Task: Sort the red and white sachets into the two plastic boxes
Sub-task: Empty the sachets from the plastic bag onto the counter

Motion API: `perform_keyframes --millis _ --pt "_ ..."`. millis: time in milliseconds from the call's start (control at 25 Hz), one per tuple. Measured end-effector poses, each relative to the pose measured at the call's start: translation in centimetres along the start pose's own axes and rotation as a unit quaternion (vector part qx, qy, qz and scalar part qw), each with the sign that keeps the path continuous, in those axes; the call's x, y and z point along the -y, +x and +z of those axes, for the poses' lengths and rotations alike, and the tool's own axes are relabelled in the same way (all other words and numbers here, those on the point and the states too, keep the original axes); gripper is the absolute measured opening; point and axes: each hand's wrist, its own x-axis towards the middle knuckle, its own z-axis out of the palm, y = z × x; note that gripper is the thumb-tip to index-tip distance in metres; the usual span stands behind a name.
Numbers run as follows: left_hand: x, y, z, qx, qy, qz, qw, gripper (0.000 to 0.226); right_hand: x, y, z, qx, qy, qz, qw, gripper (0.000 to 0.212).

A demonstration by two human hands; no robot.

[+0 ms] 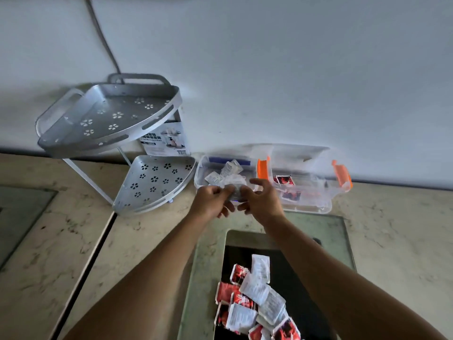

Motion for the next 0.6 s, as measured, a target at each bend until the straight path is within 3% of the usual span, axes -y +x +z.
perform_keyframes --millis 160,280,600 --pt "-1.0 5.6 -0.8 -0.004 0.044 -0.028 0.999 0.045 1.3 5.5 1.5 -0.004 -0.052 -0.020 0.998 0.006" --pt "-2.0 7.8 -1.2 -0.022 0.047 -0.052 0.997 0.041 2.3 7.8 2.1 0.012 -0.078 -0.019 0.997 0.014" --pt "-5.3 8.8 -2.8 -0.031 0.094 -0.009 0.995 0.046 4.9 8.7 1.4 -0.011 -0.112 -0.049 0.992 0.018"
